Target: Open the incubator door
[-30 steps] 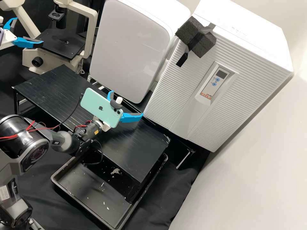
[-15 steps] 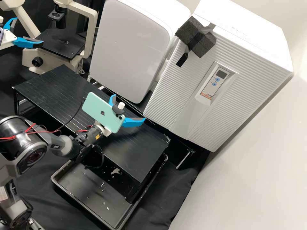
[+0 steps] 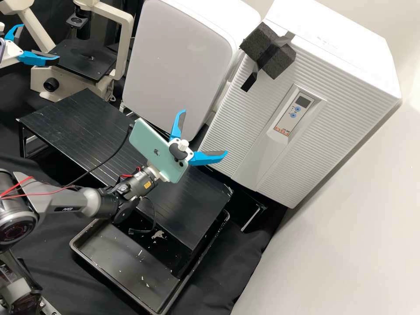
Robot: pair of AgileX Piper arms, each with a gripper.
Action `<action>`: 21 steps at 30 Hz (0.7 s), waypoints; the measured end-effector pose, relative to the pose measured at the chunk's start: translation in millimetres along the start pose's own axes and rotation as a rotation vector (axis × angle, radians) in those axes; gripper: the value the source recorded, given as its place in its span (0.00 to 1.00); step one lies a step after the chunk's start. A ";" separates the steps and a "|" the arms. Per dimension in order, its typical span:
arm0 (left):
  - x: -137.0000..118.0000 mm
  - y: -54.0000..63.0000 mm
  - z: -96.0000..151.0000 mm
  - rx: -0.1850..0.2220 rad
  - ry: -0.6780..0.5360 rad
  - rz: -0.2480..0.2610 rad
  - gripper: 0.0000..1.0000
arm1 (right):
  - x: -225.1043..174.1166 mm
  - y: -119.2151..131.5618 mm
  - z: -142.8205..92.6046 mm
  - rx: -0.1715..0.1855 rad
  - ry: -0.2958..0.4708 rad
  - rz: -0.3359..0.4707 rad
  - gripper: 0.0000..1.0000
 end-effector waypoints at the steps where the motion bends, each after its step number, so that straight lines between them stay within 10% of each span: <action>1: 0.0 0.0 0.0 0.000 0.000 0.000 1.00 | 3.4 0.7 -2.9 0.008 0.000 0.007 1.00; 21: 0.0 0.0 0.0 0.000 0.000 0.000 1.00 | 40.2 13.3 -76.6 -0.004 -0.146 0.272 1.00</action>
